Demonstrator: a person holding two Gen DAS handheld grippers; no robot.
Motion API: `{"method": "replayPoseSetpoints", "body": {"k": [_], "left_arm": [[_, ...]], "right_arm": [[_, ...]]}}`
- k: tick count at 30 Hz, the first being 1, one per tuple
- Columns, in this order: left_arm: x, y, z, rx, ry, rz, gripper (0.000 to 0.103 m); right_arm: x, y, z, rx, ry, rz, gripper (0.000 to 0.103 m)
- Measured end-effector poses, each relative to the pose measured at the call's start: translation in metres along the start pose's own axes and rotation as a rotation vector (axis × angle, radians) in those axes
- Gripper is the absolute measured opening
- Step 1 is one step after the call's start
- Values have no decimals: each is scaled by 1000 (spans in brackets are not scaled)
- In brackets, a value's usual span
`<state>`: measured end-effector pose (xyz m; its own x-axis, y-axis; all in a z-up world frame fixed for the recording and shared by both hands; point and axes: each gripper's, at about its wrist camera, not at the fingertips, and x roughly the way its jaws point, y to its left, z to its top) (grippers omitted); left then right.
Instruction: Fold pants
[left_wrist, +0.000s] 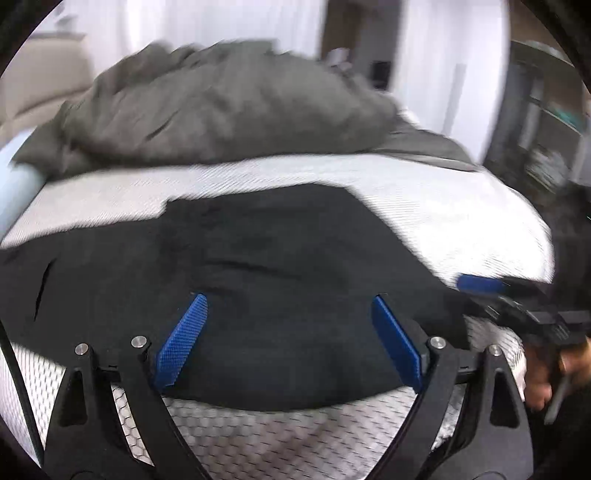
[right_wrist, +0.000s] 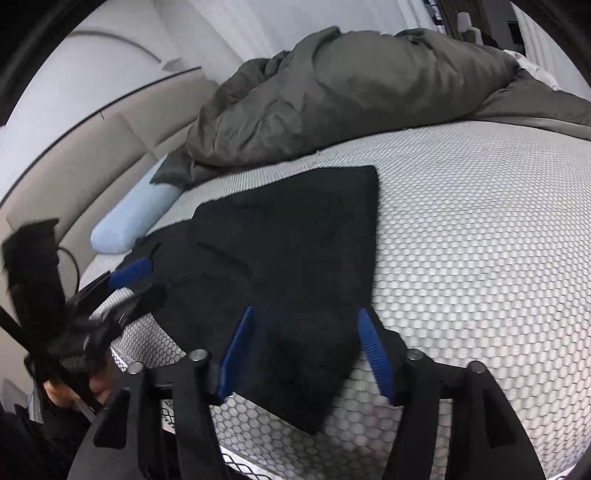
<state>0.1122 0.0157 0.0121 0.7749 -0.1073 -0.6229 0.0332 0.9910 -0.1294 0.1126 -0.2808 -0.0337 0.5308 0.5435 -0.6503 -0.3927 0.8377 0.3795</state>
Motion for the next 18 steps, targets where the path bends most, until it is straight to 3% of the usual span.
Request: {"method": "replayPoseSetpoints", "body": {"k": [1, 5, 12, 14, 18], "left_arm": [[8, 9, 0, -40, 29, 18, 89], [23, 24, -1, -113, 65, 37, 89], [37, 21, -7, -15, 99, 82, 89], [41, 22, -7, 4, 107, 75, 89], [34, 23, -11, 31, 93, 94, 89]], "right_arm": [[4, 6, 0, -14, 0, -7, 82], [22, 39, 0, -112, 7, -63, 88], [50, 69, -6, -207, 53, -78, 89], [59, 66, -13, -226, 95, -108, 89], [48, 52, -25, -255, 76, -214, 89]]}}
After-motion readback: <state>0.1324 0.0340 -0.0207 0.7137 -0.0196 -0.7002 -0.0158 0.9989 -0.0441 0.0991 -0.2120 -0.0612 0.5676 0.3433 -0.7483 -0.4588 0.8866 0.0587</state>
